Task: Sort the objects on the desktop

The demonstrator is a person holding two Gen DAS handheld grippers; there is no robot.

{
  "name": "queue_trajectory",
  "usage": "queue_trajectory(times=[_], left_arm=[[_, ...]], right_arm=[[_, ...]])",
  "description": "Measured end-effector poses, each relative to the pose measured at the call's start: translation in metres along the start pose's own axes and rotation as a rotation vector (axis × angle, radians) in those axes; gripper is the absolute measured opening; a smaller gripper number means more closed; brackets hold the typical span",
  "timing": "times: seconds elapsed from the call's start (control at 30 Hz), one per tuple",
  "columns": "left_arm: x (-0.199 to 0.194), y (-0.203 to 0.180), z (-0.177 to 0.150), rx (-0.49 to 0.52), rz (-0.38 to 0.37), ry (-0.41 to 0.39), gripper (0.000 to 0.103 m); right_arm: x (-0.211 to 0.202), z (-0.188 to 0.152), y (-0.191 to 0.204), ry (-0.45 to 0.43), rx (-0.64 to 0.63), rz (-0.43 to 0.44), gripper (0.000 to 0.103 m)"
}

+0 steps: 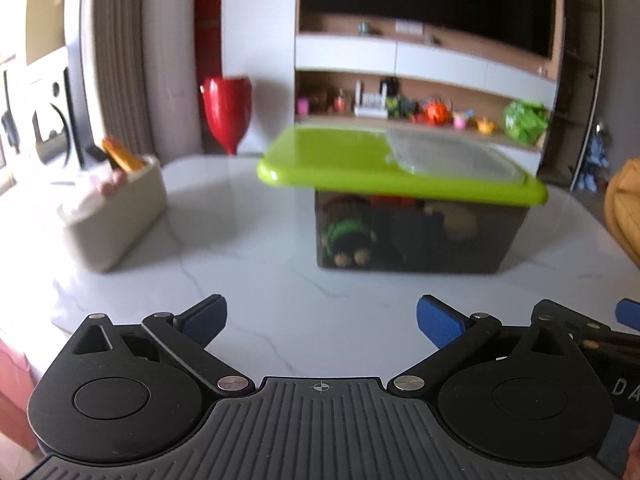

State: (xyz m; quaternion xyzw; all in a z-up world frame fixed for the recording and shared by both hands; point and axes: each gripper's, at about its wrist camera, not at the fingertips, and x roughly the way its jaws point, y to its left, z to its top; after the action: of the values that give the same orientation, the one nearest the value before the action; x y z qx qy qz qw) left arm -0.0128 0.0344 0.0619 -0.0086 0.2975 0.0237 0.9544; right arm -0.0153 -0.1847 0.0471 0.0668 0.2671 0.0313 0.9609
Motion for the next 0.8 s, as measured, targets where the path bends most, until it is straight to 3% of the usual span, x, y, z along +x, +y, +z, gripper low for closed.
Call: queue_trajectory(times=[0.13, 0.8], left_arm=[[-0.003, 0.002, 0.002, -0.023, -0.010, -0.007, 0.103], [0.015, 0.003, -0.003, -0.041, -0.002, 0.025, 0.103]], right_arm=[[-0.017, 0.002, 0.008, -0.062, -0.050, -0.034, 0.103], [0.016, 0.009, -0.012, 0.039, 0.036, -0.040, 0.103]])
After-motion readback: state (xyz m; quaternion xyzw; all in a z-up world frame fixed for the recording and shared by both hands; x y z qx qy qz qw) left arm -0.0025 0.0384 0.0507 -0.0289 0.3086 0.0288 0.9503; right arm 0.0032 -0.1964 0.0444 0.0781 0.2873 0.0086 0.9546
